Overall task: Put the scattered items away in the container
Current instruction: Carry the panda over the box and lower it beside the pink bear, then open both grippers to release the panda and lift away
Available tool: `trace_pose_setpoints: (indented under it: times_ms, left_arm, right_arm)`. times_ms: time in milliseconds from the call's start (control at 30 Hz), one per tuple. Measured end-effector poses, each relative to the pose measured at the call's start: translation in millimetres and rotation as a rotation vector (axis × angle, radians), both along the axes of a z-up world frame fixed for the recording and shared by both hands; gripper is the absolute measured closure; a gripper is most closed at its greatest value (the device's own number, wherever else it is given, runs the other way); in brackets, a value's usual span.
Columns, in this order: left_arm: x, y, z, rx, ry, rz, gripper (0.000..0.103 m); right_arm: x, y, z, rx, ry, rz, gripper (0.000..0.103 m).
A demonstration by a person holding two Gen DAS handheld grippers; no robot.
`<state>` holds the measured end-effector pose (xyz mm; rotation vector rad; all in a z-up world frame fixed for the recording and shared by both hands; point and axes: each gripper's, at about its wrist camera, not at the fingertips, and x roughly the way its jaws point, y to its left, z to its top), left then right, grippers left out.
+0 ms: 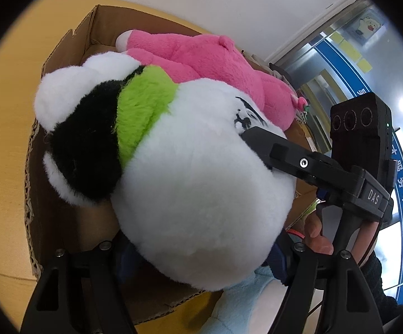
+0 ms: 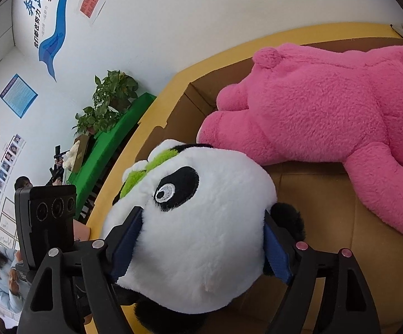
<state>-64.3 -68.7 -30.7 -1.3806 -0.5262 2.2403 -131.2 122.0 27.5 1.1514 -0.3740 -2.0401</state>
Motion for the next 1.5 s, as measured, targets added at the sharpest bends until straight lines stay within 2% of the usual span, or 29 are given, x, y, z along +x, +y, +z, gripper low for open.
trace_pose_setpoints:
  times_ms: [133, 233, 333, 500, 600, 767, 833, 933, 967, 1033, 1133, 1167, 1200, 1233, 1267, 1333, 1400, 1467, 1500]
  left_arm:
    - [17.9, 7.5, 20.3, -0.135, 0.078, 0.041, 0.026]
    - [38.4, 2.6, 49.2, -0.211, 0.195, 0.102, 0.026]
    - [55.9, -13.8, 72.2, -0.196, 0.267, 0.18, 0.026]
    - [62.3, -17.4, 58.8, -0.183, 0.224, 0.188, 0.026]
    - [60.3, -11.0, 47.8, -0.143, 0.198, 0.172, 0.026]
    - [48.1, 1.7, 53.3, -0.096, 0.243, 0.155, 0.026]
    - [42.2, 4.1, 57.8, -0.094, 0.264, 0.175, 0.026]
    - [34.9, 5.1, 66.5, -0.05, 0.293, 0.197, 0.026]
    - [30.9, 8.6, 68.1, -0.059, 0.294, 0.188, 0.026]
    - [19.7, 20.0, 64.5, -0.154, 0.276, 0.162, 0.026]
    - [7.3, 31.0, 47.6, -0.336, 0.258, 0.157, 0.023]
    - [3.8, 29.0, 39.3, -0.342, 0.239, 0.15, 0.018]
    - [0.5, 22.4, 30.1, -0.293, 0.207, 0.143, 0.011]
    - [-2.5, 13.7, 20.6, -0.229, 0.167, 0.145, 0.009]
    - [-3.5, 6.2, 14.3, -0.198, 0.151, 0.158, 0.005]
    - [0.7, 0.6, 11.9, -0.195, 0.16, 0.17, 0.004]
    - [6.2, -3.6, 12.7, -0.164, 0.157, 0.181, 0.004]
    - [13.4, -6.6, 14.0, -0.171, 0.166, 0.198, 0.004]
    - [16.8, -8.7, 14.0, -0.174, 0.17, 0.207, 0.004]
  right_arm:
    - [0.9, 0.5, 0.2, 0.012, 0.021, -0.02, 0.017]
    - [0.7, -3.6, -1.3, 0.027, 0.013, 0.0, 0.017]
    - [1.4, -7.0, -1.4, 0.042, 0.007, 0.006, 0.016]
    - [0.4, -17.8, -1.1, 0.085, -0.01, 0.009, 0.013]
    - [2.3, -21.1, -0.2, 0.112, 0.0, -0.003, 0.009]
    - [1.0, -8.1, 2.8, 0.057, -0.04, -0.034, 0.005]
    - [4.5, 0.7, 11.1, 0.036, -0.026, -0.05, 0.005]
    - [9.6, 23.0, 26.8, 0.005, 0.01, -0.081, 0.005]
    - [10.1, 31.4, 31.2, 0.009, 0.019, -0.097, 0.005]
    - [9.9, 47.5, 36.8, 0.028, 0.029, -0.127, 0.005]
    - [9.3, 71.2, 35.5, 0.106, 0.028, -0.177, 0.005]
    - [9.8, 78.3, 31.1, 0.151, 0.018, -0.2, 0.005]
    - [10.8, 85.0, 24.8, 0.199, 0.004, -0.224, 0.005]
    - [12.0, 90.0, 18.0, 0.247, -0.014, -0.242, 0.005]
    - [14.8, 94.8, 10.3, 0.315, -0.036, -0.271, 0.005]
    - [21.7, 101.3, 1.3, 0.375, -0.043, -0.296, 0.005]
    - [30.4, 96.1, -6.4, 0.431, -0.029, -0.262, 0.006]
    - [38.2, 80.9, -10.5, 0.524, -0.008, -0.209, 0.005]
    - [41.1, 77.1, -11.4, 0.536, -0.011, -0.207, 0.005]
